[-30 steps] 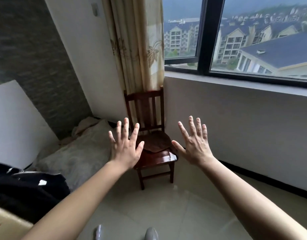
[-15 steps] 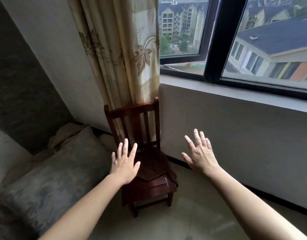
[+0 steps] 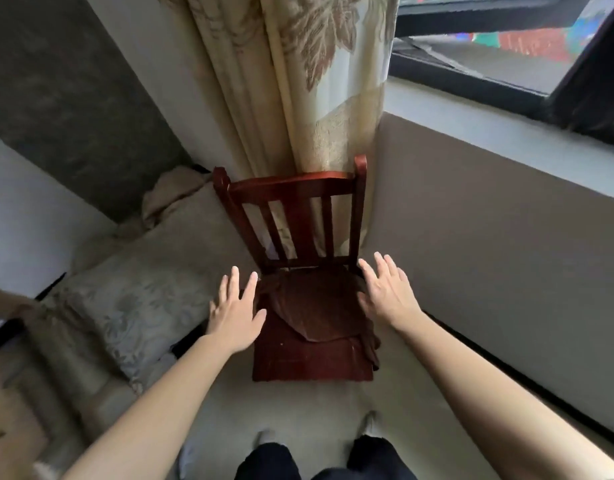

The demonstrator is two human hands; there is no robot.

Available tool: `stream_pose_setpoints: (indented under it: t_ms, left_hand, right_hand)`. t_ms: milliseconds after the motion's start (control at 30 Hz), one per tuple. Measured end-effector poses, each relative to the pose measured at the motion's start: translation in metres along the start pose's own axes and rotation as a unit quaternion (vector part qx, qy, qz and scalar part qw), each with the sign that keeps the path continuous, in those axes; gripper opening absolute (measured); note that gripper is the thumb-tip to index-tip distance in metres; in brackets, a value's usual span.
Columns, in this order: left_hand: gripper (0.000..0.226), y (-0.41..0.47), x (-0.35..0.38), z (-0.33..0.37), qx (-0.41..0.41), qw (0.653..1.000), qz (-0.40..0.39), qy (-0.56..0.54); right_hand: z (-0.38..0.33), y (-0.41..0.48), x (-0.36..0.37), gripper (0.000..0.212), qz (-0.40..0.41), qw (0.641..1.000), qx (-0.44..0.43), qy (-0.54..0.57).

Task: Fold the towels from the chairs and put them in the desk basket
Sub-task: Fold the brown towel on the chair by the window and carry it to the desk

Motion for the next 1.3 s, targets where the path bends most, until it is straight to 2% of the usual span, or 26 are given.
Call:
stream_pose_setpoints:
  t_ms: [200,333,533,733,867,1067,1133,1200,1300]
  left_hand:
    - [0.077,0.045,0.02,-0.048,-0.012,0.999,-0.053,0.005]
    - [0.077,0.1,0.052,-0.091,0.006,0.997,-0.083,-0.005]
    - [0.077,0.193,0.14,-0.135,0.061,0.99,-0.124,-0.01]
    - [0.074,0.257,0.204,-0.149,0.088,0.987,-0.135,-0.025]
    - [0.072,0.279,0.238,-0.147,0.137,0.978,-0.156,0.008]
    - [0.072,0.289,0.277,-0.135,0.154,0.967,-0.202,0.019]
    - [0.07,0.288,0.286,-0.135,0.139,0.967,-0.214,0.016]
    - [0.07,0.286,0.297,-0.132,0.121,0.965,-0.231,0.011]
    - [0.071,0.281,0.306,-0.128,0.114,0.967,-0.227,0.001]
  right_hand:
    - [-0.046,0.051,0.038,0.067,-0.059,0.997,-0.01,0.039]
    - [-0.081,0.072,0.1,0.063,-0.099,0.988,0.062,0.099]
    - [-0.133,0.088,0.231,0.061,-0.192,0.956,0.15,0.163]
    - [-0.164,0.109,0.326,0.07,-0.228,0.946,0.156,0.169]
    - [-0.17,0.111,0.364,0.078,-0.278,0.934,0.161,0.157]
    - [-0.142,0.06,0.382,0.035,-0.351,0.925,0.125,0.075]
    - [-0.133,0.047,0.381,0.031,-0.34,0.928,0.133,0.072]
    - [-0.127,0.046,0.378,0.034,-0.261,0.951,0.136,0.093]
    - [-0.132,0.065,0.38,0.052,-0.183,0.966,0.134,0.127]
Point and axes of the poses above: each hand's wrist, its own y-axis towards the middle knuckle, its own x-axis out of the palm, z = x × y, the point moved 3 cm from there along y, towards the middle knuckle, and after that the axes turned 5 degrees about x, right-handed, at the moved point
